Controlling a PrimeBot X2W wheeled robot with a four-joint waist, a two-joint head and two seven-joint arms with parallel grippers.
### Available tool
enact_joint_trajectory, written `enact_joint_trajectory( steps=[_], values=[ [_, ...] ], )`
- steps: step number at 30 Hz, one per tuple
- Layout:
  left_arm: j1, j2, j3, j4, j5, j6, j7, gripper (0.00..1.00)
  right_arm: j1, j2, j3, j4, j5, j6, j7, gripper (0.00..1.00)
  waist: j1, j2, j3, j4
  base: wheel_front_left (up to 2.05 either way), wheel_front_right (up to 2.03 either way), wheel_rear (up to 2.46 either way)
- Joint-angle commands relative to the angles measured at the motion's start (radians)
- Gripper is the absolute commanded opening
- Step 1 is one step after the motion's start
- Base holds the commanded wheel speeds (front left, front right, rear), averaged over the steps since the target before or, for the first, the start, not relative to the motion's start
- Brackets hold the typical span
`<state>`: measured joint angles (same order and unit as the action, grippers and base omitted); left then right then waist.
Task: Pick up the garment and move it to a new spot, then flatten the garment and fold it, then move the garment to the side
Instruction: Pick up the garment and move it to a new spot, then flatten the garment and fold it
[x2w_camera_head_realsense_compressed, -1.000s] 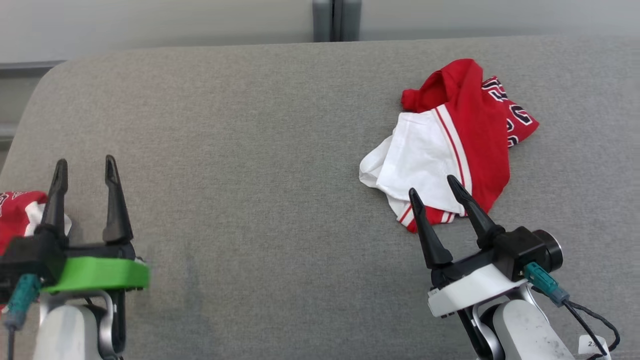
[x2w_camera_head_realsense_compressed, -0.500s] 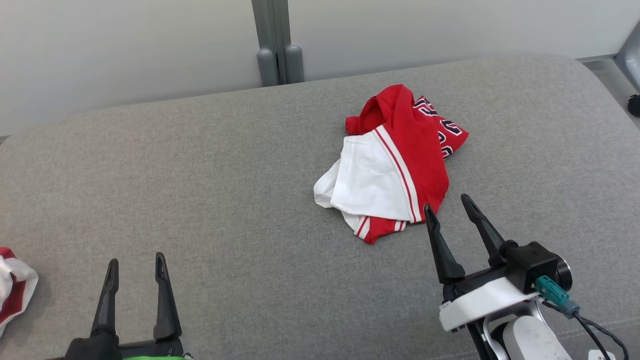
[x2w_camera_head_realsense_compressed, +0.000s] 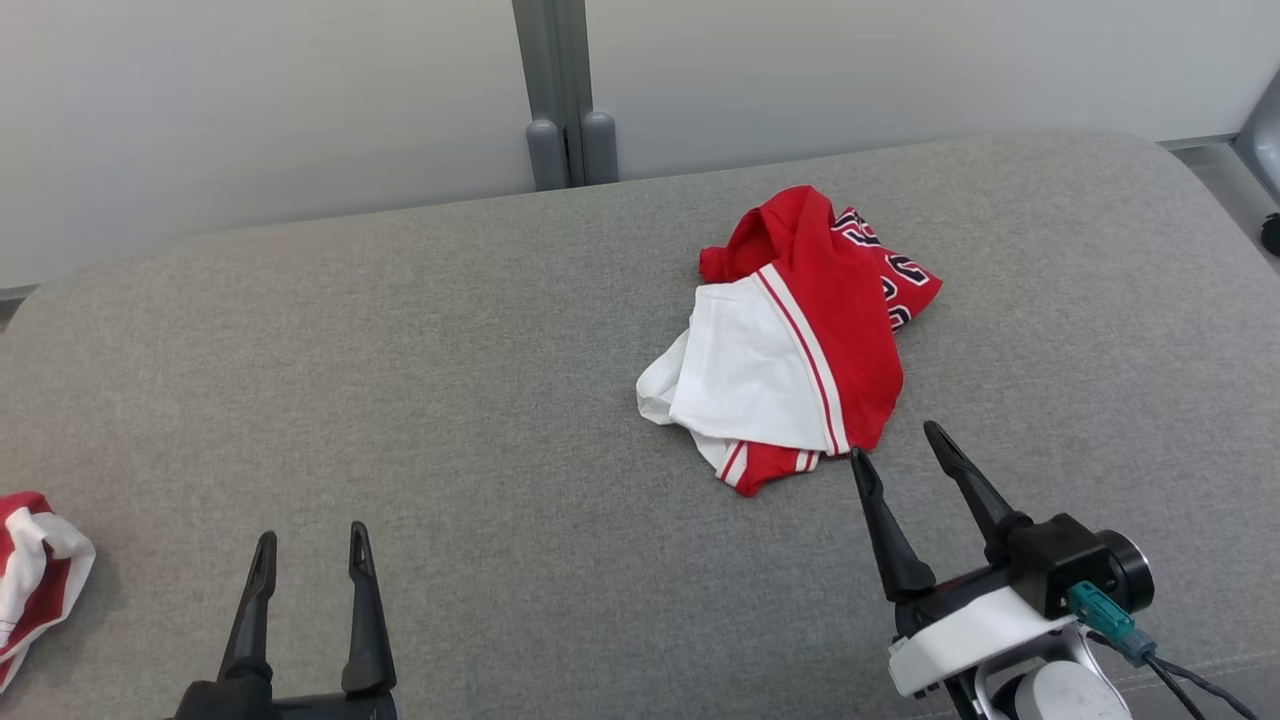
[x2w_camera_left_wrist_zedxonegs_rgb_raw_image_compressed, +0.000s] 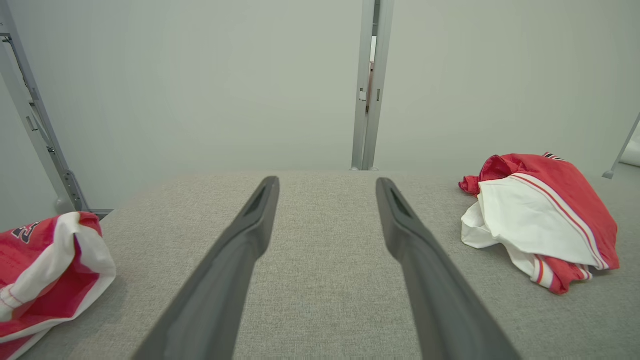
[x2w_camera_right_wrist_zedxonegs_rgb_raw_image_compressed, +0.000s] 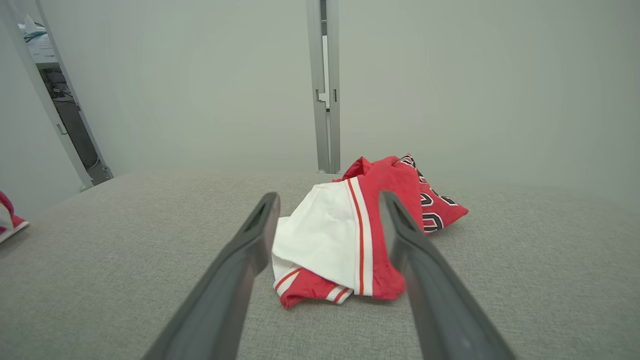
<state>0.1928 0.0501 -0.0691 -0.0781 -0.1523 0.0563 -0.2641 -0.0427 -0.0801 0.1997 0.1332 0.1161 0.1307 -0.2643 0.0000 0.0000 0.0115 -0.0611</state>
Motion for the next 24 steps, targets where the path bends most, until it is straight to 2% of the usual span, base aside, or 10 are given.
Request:
enact_joint_trajectory(
  steps=[1,9,24],
  values=[
    [-0.001,0.001,-0.003,0.005,0.012,0.0,0.0,1.0,0.019,0.004,-0.012,-0.005,-0.003,0.0,0.0,1.0,0.0,0.0,0.0,0.008,0.0,0.0,0.0],
    [-0.011,0.001,-0.017,0.015,0.022,-0.003,0.0,1.0,0.052,0.026,-0.009,-0.005,-0.003,0.0,0.0,1.0,0.0,0.0,-0.009,0.03,0.0,0.0,0.0],
    [-0.013,0.001,-0.032,0.03,0.03,-0.004,0.0,1.0,0.046,0.029,-0.001,-0.002,0.03,0.0,0.0,1.0,0.0,0.0,-0.021,0.028,0.0,0.0,0.0]
  ],
)
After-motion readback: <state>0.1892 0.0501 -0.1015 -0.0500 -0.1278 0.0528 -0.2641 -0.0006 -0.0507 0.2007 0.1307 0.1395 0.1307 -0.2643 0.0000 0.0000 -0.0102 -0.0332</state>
